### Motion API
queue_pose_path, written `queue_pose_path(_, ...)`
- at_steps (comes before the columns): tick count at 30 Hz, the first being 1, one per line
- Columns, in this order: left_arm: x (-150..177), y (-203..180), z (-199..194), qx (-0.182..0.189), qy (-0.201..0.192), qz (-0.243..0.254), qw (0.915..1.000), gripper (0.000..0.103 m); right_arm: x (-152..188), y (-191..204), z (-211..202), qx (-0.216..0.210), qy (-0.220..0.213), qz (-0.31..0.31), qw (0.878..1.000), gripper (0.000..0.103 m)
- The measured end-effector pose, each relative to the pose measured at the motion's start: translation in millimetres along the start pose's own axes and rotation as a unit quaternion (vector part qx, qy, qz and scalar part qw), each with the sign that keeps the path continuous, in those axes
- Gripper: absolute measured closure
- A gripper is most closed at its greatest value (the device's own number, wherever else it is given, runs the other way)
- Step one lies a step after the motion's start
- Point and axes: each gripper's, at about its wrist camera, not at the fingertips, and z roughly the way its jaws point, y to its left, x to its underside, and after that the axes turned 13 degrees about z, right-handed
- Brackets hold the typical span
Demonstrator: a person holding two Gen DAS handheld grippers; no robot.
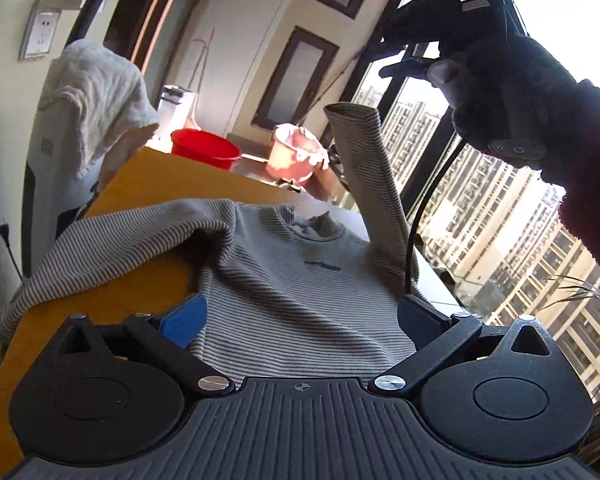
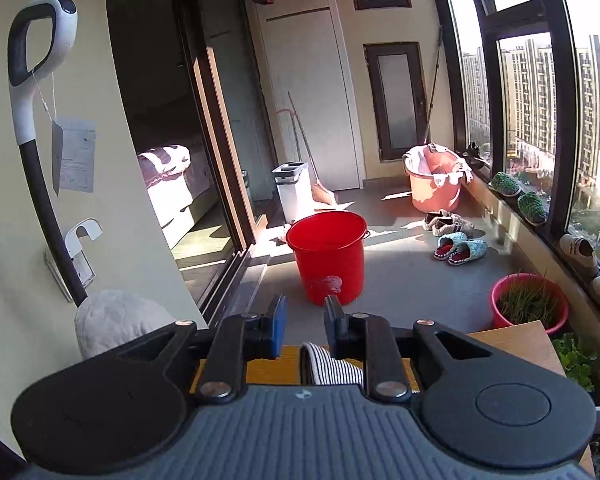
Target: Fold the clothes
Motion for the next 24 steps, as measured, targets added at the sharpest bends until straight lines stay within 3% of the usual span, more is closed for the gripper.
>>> queue_pose_path(1,3.1,2.3,3.9,0.001,0.009,-0.007,0.9999,0.0,2.5,4.7,-1.6,-0.011,0.0,0.0,1.0,0.058)
queue_pose_path(2,6.1,4.7,7.8,0.001,0.019,-0.013,0.9997,0.0,4.9,8.2,-3.6,-0.021,-0.001,-0.006,1.0,0.054)
queue_pose_path(6,17.0,4.4,16.6,0.01,0.043,-0.021,0.9988,0.0,13.0,-0.5,-18.9,-0.045,0.005,-0.012,0.999,0.051)
queue_pose_path(8,20.8,3.5,20.0,0.016,0.048,-0.022,0.9985,0.0,17.6,-17.7,-31.3,-0.055,0.009,0.01,0.998,0.043)
queue_pose_path(12,24.8,16.0,18.9,0.015,0.035,-0.043,0.9983,0.0,42.4,-65.3,-63.6,-0.075,0.02,0.037,0.996,0.037)
queue_pose_path(15,25.1,53.6,0.7,-0.005,0.015,-0.1,0.9948,0.0,70.0,-99.3,-91.4,-0.11,0.028,0.045,0.993,0.027)
queue_pose_path(17,25.4,88.0,-17.0,-0.029,0.003,-0.157,0.9872,0.0,92.7,-116.8,-110.0,-0.138,0.031,0.036,0.989,0.023)
queue_pose_path(20,31.4,141.2,-41.0,-0.057,-0.003,-0.25,0.9665,0.0,129.3,-135.4,-135.0,-0.192,0.038,0.033,0.98,0.019)
queue_pose_path(24,43.4,192.1,-42.6,-0.075,0.02,-0.348,0.9343,0.008,175.8,-153.8,-144.1,-0.294,0.088,0.09,0.947,0.015)
